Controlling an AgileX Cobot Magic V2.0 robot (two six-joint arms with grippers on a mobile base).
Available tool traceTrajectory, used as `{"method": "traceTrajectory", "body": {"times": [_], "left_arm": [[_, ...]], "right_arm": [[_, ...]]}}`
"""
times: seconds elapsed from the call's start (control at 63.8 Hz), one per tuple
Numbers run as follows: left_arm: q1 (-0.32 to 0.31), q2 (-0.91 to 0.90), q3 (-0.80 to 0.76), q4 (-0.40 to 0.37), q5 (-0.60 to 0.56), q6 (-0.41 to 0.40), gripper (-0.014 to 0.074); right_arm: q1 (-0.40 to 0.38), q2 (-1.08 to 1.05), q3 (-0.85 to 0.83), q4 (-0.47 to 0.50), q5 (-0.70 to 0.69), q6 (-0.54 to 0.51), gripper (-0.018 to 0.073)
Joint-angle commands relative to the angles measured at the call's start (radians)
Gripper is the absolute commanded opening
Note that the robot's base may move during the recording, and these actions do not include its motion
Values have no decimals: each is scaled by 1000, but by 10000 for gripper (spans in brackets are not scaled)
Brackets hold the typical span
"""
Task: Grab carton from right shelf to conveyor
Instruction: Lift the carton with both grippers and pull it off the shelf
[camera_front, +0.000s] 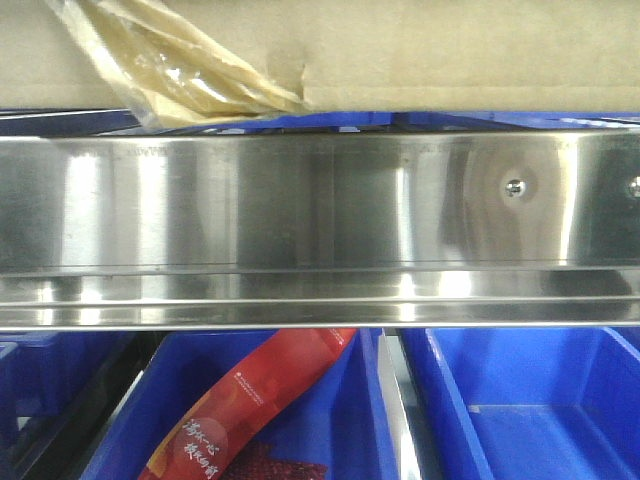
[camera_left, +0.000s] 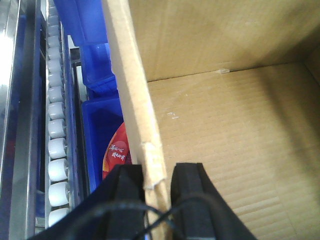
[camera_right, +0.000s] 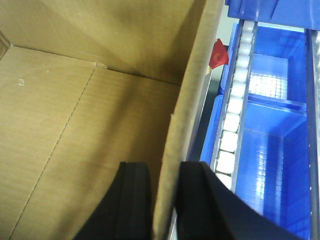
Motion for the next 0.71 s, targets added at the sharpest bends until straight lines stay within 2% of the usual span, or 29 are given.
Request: {"method": "traceTrajectory", "body": {"times": [0.0,0.69], "left_arm": [[-8,-17,-6,-10,-31,8,-17],[-8,-17,-6,-10,-53,8,-17]], "right_arm": [[-3,-13,-3,-15,-43,-17,-69],[-3,-13,-3,-15,-43,-17,-69]]}}
